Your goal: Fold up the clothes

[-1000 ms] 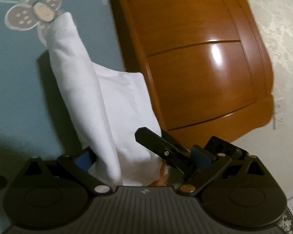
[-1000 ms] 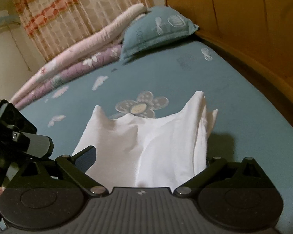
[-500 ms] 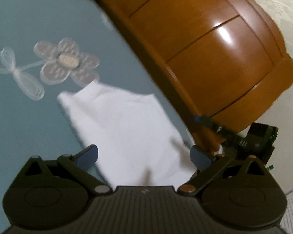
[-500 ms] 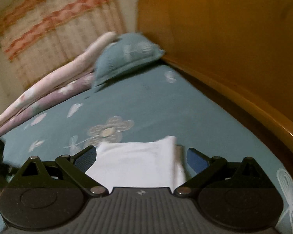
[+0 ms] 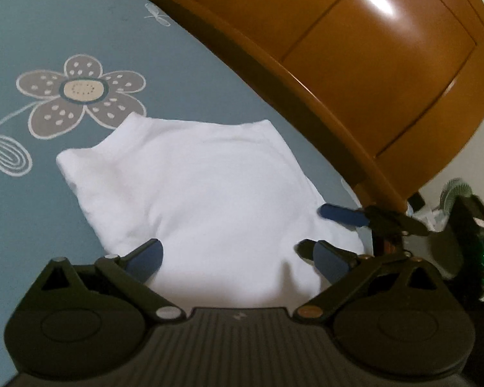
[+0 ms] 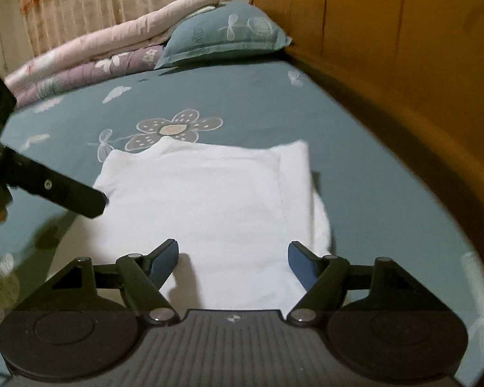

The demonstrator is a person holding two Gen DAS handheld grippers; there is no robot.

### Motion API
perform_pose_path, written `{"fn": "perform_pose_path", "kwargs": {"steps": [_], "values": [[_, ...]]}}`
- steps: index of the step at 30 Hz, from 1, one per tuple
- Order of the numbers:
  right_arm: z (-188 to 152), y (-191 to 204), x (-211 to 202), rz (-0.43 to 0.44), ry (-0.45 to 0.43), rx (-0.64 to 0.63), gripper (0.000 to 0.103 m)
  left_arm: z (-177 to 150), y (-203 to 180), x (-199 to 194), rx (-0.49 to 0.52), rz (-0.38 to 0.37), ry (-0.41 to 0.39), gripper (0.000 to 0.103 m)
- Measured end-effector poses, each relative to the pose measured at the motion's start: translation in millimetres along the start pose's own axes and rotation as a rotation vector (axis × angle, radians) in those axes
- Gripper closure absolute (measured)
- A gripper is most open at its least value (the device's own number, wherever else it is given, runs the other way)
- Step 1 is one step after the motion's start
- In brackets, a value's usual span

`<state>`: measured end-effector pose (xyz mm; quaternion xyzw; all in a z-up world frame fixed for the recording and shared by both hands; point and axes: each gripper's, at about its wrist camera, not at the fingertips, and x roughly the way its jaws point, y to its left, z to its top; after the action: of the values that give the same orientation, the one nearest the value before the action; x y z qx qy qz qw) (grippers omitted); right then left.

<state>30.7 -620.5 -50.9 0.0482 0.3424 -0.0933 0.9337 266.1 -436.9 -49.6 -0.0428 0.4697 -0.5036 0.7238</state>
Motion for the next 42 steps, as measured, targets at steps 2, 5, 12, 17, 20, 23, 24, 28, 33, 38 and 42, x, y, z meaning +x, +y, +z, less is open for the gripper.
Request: {"fn": "perform_pose_path", "kwargs": {"steps": [2, 5, 12, 17, 20, 23, 24, 28, 33, 38, 42], "values": [[-8, 6, -12, -0.015, -0.003, -0.018, 0.023, 0, -10, -8, 0.032, -0.014, -0.015, 0.004], [-29, 3, -16, -0.021, 0.021, 0.03, 0.022, -6, -23, -8, 0.09, -0.024, -0.016, 0.003], [-42, 12, -40, -0.072, -0.02, 0.139, 0.021, -31, -40, 0, 0.179, 0.094, 0.088, 0.005], [-41, 50, -44, 0.008, -0.061, 0.1, 0.02, -40, -50, -26, 0.205, 0.18, 0.064, 0.004], [-51, 73, -29, 0.02, -0.031, 0.072, 0.017, -54, -54, -33, 0.25, 0.281, 0.089, 0.004], [-67, 89, -36, -0.032, -0.043, 0.021, 0.014, -75, -60, -48, 0.31, 0.352, 0.096, 0.004], [-68, 89, -42, -0.03, -0.046, 0.023, 0.014, -82, -61, -54, 0.326, 0.364, 0.095, 0.004], [-56, 65, -59, -0.062, -0.111, 0.076, 0.014, -107, -57, -74, 0.35, 0.402, 0.087, 0.003], [-56, 17, -46, -0.158, -0.075, 0.18, 0.014, -124, -42, -96, 0.247, 0.423, 0.073, 0.003], [-53, 9, -55, -0.167, -0.089, 0.191, 0.016, -132, -35, -118, 0.233, 0.481, 0.026, 0.003], [-15, 13, -48, -0.105, -0.159, 0.195, 0.016, -134, -32, -125, 0.243, 0.544, -0.021, 0.003]]}}
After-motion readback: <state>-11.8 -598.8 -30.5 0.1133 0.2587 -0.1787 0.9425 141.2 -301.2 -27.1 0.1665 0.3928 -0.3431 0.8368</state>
